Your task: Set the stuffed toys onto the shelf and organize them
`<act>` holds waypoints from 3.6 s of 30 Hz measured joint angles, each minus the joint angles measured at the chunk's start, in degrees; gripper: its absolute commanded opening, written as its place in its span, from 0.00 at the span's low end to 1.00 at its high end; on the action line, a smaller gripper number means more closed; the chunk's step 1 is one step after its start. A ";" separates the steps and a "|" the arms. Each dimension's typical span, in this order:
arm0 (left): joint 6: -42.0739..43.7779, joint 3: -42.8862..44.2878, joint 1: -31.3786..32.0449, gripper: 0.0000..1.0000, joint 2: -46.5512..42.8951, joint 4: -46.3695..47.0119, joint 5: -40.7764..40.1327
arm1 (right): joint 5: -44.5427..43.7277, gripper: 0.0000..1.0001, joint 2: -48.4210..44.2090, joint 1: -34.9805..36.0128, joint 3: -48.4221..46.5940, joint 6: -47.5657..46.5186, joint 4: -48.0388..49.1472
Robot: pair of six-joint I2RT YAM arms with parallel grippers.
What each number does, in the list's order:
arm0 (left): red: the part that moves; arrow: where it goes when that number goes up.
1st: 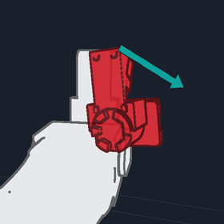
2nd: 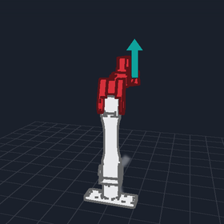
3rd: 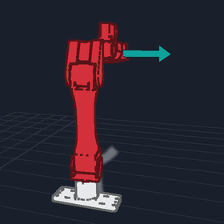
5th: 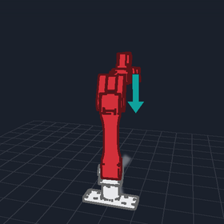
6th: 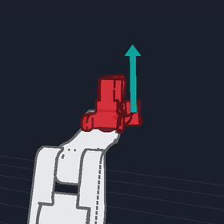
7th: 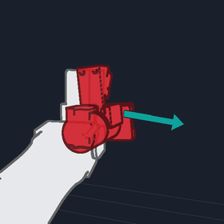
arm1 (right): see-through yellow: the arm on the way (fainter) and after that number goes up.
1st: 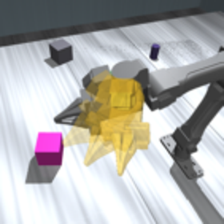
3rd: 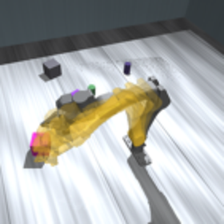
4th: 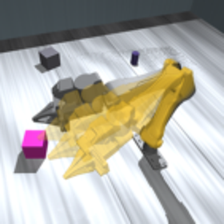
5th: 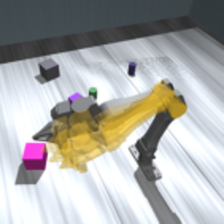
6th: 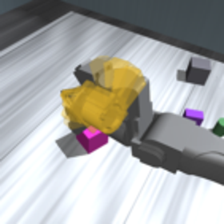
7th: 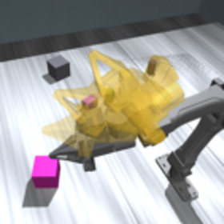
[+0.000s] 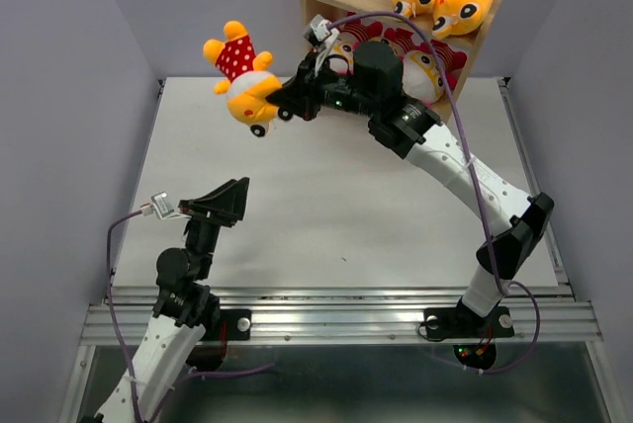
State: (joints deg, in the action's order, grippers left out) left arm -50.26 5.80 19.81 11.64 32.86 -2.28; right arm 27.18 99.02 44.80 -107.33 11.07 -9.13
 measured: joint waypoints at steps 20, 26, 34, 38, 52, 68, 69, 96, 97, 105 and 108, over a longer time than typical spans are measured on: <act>2.89 1.92 0.00 0.92 -10.47 -19.15 -5.03 | -40.85 0.01 14.88 -7.43 -29.22 -14.34 1.01; 2.89 1.92 0.00 0.92 -9.05 -18.82 -4.42 | -47.19 0.01 18.14 -8.44 -29.42 -14.29 1.55; 2.86 1.92 0.00 0.91 -8.92 -18.43 -4.02 | -51.17 0.01 18.51 -10.69 -32.17 -14.29 5.88; 2.80 1.92 0.00 0.91 -8.92 -18.27 -3.82 | -52.57 0.05 18.69 -12.17 -32.57 -14.38 7.50; 2.45 1.92 0.00 0.91 -9.29 -18.34 -3.76 | -53.53 0.45 20.61 -13.66 -33.09 -13.99 9.38; 1.73 1.86 0.00 0.91 -9.11 -17.99 -3.15 | -50.99 0.68 19.69 -13.66 -33.09 -12.02 9.64; 1.73 1.81 0.00 0.91 -9.11 -17.90 -3.06 | -50.84 0.70 19.58 -13.66 -33.09 -11.93 9.62; 8.83 7.89 0.00 0.96 -1.01 -20.79 -1.51 | 5.14 1.00 -2.01 -13.31 -15.85 -25.49 -7.74; 9.75 9.40 0.00 0.97 -0.15 -21.62 -1.53 | 6.05 1.00 -2.71 -13.20 -14.19 -26.21 -8.92; 16.20 19.74 0.00 0.99 4.98 -30.08 -4.11 | 2.93 1.00 -6.78 -13.25 9.57 -30.80 -21.73; 17.59 21.49 0.00 0.99 6.34 -33.35 -5.57 | -5.14 1.00 -8.11 -13.25 18.64 -27.19 -22.43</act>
State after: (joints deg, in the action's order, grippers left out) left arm -32.67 27.29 19.81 17.98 -0.49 -7.86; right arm 22.04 90.91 31.55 -88.68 -16.12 -31.55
